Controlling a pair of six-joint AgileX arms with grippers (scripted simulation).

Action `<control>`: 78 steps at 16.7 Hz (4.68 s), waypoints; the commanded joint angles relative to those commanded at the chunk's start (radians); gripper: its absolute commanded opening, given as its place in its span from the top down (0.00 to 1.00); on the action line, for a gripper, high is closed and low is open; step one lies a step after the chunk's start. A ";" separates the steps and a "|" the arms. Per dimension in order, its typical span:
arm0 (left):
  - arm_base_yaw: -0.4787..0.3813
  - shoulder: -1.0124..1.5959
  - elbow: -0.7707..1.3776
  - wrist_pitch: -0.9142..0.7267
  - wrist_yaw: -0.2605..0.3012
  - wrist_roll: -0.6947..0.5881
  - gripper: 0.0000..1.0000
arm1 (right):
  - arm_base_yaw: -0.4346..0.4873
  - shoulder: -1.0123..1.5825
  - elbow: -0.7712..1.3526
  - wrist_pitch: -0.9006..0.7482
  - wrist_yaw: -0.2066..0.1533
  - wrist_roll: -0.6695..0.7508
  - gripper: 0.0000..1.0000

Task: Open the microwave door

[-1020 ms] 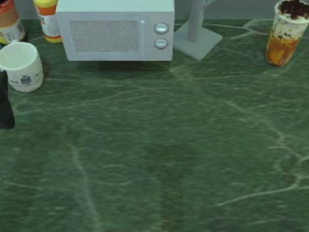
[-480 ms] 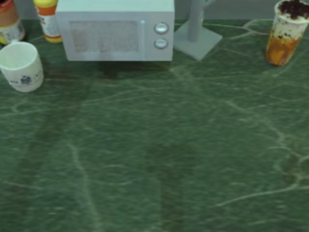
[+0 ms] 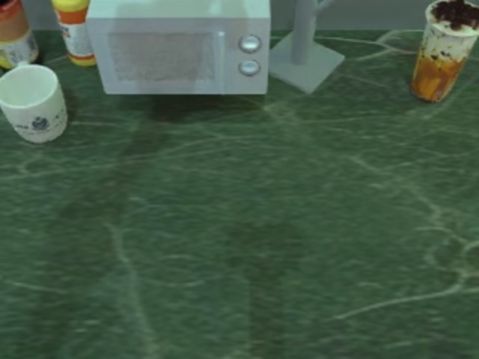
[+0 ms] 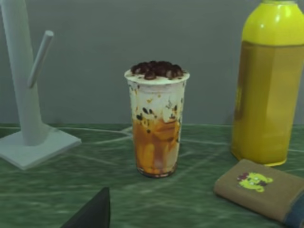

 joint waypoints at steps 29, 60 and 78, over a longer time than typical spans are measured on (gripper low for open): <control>-0.012 0.454 0.123 0.008 -0.045 -0.013 0.15 | 0.000 0.000 0.000 0.000 0.000 0.000 0.00; -0.038 0.294 -0.158 0.123 -0.059 -0.038 1.00 | 0.000 0.000 0.000 0.000 0.000 0.000 0.00; -0.038 0.294 -0.158 0.123 -0.059 -0.038 1.00 | 0.000 0.000 0.000 0.000 0.000 0.000 0.00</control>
